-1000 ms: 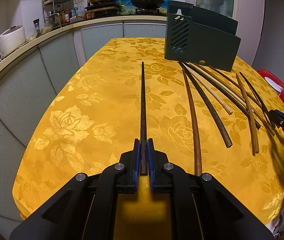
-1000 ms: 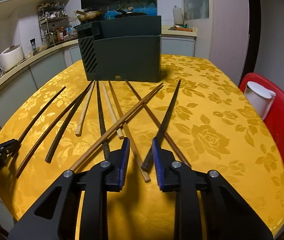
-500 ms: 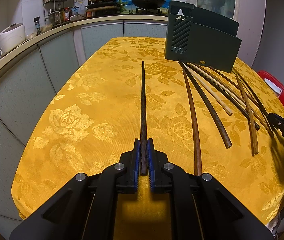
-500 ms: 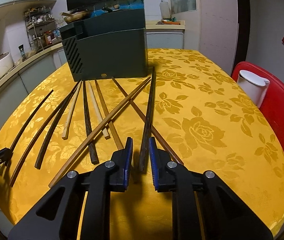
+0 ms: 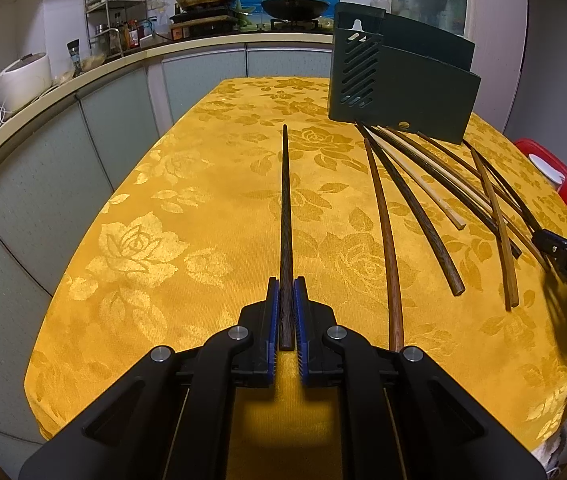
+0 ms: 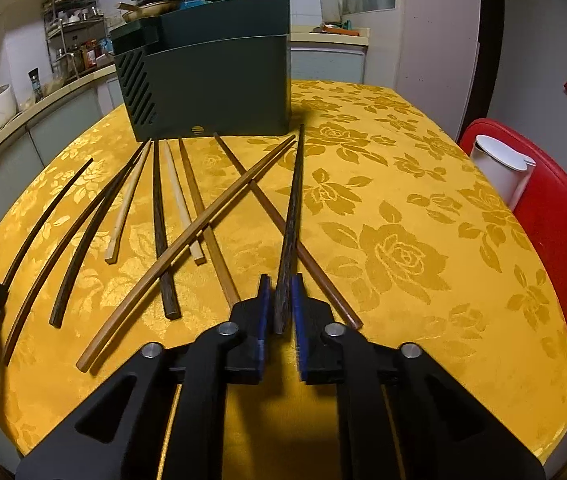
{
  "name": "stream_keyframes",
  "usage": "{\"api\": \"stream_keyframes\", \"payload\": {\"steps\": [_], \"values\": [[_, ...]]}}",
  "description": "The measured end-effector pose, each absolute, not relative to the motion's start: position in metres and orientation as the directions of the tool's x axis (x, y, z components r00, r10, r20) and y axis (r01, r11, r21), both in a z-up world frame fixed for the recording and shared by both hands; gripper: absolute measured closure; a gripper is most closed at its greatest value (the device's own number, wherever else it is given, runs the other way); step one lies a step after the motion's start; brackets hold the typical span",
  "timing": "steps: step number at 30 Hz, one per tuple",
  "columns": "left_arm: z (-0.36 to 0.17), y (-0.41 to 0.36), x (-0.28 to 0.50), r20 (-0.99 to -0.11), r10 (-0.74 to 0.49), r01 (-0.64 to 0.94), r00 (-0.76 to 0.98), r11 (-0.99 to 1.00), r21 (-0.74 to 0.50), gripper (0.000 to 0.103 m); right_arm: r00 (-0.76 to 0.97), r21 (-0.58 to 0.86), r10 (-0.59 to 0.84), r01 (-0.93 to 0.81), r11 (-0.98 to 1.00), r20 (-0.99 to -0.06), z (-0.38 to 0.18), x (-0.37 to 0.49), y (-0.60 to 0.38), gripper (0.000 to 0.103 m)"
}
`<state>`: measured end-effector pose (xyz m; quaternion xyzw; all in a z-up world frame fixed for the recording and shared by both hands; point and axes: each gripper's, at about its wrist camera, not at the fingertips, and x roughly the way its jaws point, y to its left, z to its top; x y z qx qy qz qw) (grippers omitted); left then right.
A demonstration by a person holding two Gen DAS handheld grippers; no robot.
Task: Organize utensils
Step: 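Close the left gripper on a dark chopstick while the right gripper grasps another dark chopstick, then lift both held chopsticks and carry them over the green utensil holder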
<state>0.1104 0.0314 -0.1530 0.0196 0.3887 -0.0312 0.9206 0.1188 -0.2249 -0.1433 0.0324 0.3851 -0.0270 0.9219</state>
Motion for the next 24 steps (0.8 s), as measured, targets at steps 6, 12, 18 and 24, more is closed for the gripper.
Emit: {"api": "stream_keyframes", "payload": {"steps": [6, 12, 18, 24], "values": [[-0.144, 0.030, 0.108, -0.706, -0.039, 0.091, 0.707, 0.995, 0.035, 0.096, 0.704, 0.055, -0.030, 0.098, 0.994, -0.710, -0.137, 0.114, -0.236, 0.095], [-0.111, 0.037, 0.103, -0.661, -0.060, 0.098, 0.748, 0.995, 0.021, 0.096, 0.769, 0.067, -0.039, 0.106, 0.992, -0.639, -0.101, 0.096, -0.251, 0.095], [-0.073, 0.043, 0.095, -0.601, -0.074, 0.102, 0.796, 0.995, 0.012, 0.096, 0.835, 0.086, -0.025, 0.086, 0.993, -0.550, -0.060, 0.083, -0.259, 0.095], [-0.034, 0.037, 0.094, -0.526, -0.093, 0.134, 0.845, 0.990, 0.040, 0.096, 0.885, 0.102, 0.000, 0.053, 0.993, -0.465, -0.024, 0.079, -0.264, 0.095]]}}
